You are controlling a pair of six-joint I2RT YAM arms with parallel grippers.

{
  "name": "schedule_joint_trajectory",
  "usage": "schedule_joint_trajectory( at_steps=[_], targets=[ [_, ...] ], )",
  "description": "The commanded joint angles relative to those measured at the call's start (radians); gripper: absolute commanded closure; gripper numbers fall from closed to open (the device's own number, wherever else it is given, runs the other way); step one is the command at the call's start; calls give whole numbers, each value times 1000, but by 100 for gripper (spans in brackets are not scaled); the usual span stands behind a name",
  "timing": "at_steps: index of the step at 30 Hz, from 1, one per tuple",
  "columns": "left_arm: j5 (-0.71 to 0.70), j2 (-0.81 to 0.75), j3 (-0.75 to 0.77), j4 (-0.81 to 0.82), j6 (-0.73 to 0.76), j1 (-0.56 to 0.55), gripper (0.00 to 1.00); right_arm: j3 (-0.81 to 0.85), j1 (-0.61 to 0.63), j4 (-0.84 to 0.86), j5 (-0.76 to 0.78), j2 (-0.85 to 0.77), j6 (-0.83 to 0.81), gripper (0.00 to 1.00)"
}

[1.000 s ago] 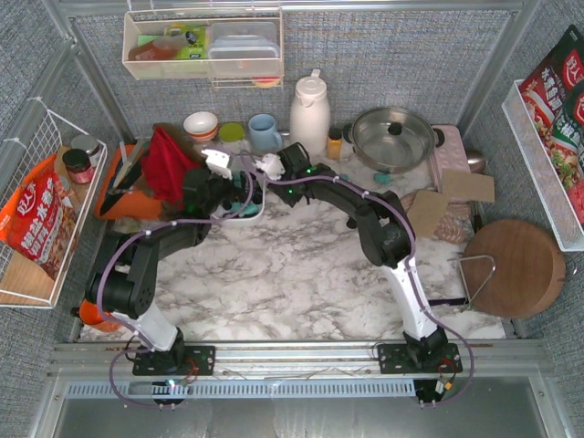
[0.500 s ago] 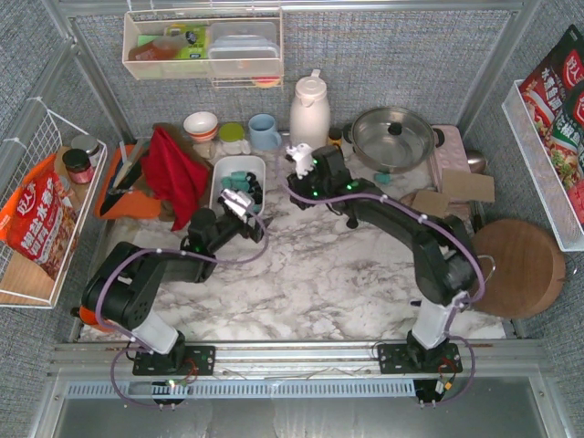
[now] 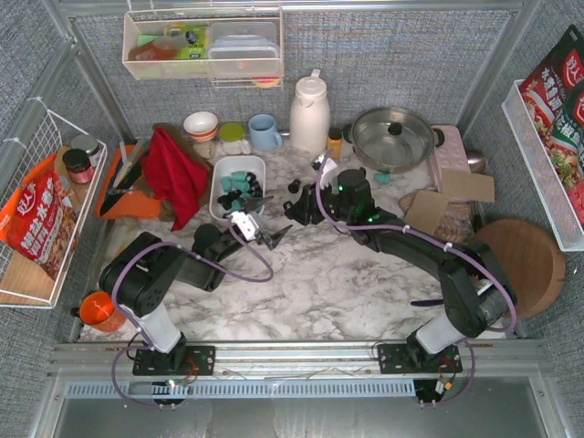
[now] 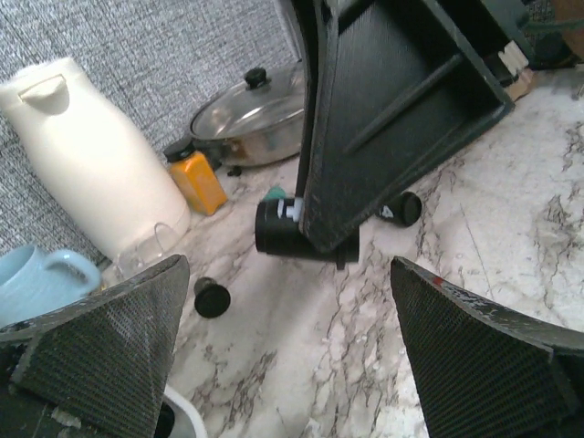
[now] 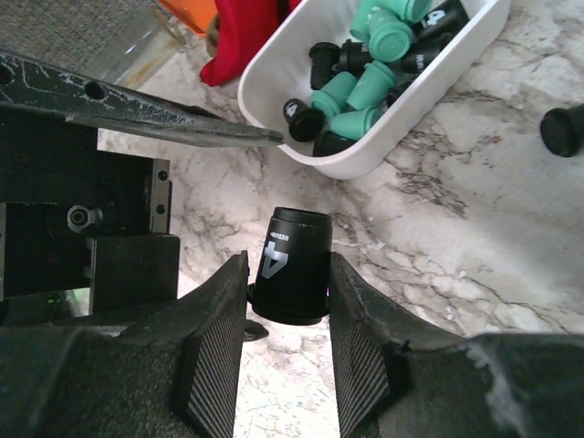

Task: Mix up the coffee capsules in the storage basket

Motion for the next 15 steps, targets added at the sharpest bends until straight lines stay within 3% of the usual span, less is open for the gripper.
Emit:
schedule_joint_trajectory(
  at_steps=[1, 12, 15],
  targets=[
    [7, 11, 20, 97, 10, -19, 1, -31, 3, 119, -51, -15, 75, 70],
    [-1, 19, 43, 90, 34, -48, 2, -46, 14, 138, -66, -29, 109, 70],
    [10, 17, 46, 84, 45, -50, 23, -46, 16, 129, -65, -31, 107, 70]
  ],
)
